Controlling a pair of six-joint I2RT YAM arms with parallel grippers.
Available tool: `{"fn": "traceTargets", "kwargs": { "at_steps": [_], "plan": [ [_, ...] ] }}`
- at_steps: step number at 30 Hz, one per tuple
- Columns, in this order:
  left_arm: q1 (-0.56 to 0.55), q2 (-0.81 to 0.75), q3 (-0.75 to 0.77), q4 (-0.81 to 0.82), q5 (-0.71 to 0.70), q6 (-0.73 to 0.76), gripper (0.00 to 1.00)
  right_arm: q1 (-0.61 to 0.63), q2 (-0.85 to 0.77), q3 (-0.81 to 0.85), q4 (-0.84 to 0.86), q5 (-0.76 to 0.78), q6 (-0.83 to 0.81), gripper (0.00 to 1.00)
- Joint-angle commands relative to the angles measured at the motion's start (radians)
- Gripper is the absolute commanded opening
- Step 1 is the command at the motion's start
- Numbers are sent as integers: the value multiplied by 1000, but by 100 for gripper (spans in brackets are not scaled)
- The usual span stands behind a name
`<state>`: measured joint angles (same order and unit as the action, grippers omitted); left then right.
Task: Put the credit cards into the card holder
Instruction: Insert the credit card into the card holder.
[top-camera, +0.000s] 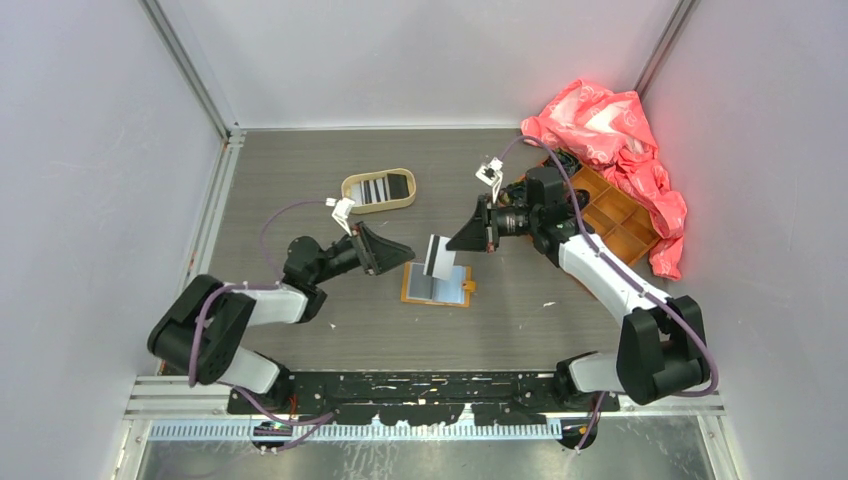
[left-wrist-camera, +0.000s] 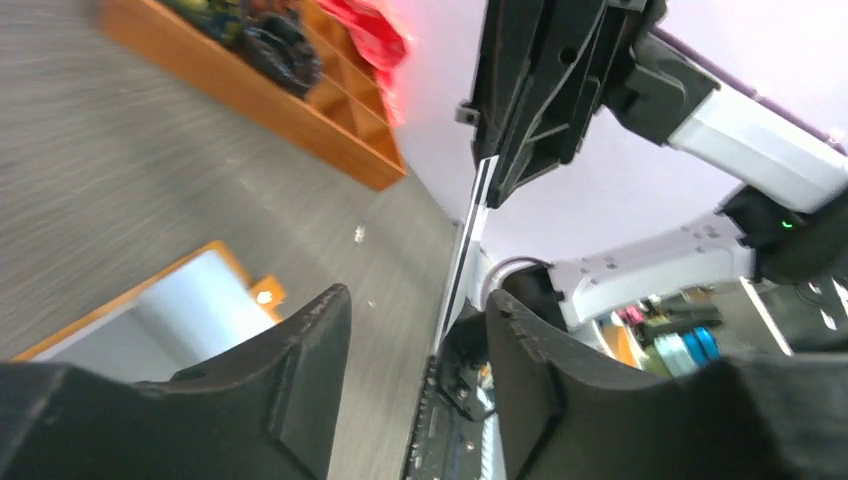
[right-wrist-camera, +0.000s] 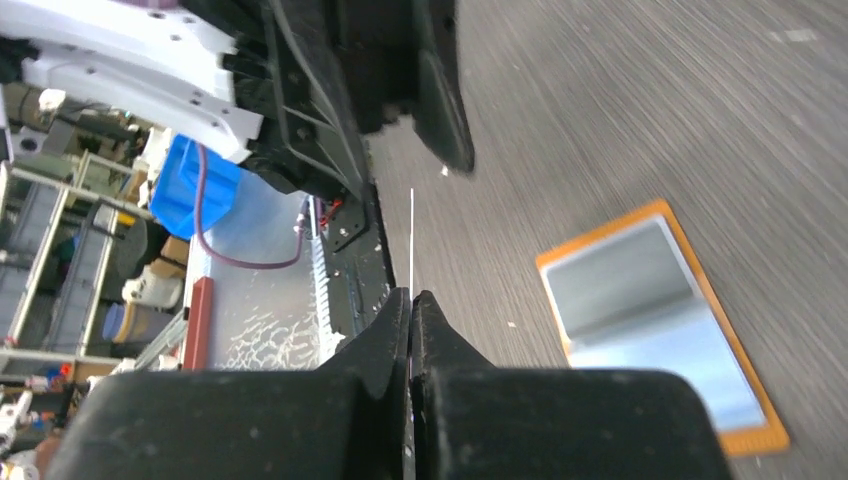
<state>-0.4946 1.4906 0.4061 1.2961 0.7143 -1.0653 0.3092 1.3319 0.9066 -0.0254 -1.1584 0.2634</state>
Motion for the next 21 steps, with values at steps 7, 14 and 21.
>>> {"fn": "traceTargets", "kwargs": {
  "at_steps": [7, 14, 21],
  "plan": [
    [47, -298, -19, -738, -183, 363, 74, -76, 180, -80, -62, 168, 73, 1],
    [41, -192, -25, -846, -222, 310, 63, -69, 288, -94, -2, 235, 154, 1],
    [-9, -145, -3, -916, -325, 330, 55, -65, 376, -95, 80, 254, 218, 1]
  ]
}}
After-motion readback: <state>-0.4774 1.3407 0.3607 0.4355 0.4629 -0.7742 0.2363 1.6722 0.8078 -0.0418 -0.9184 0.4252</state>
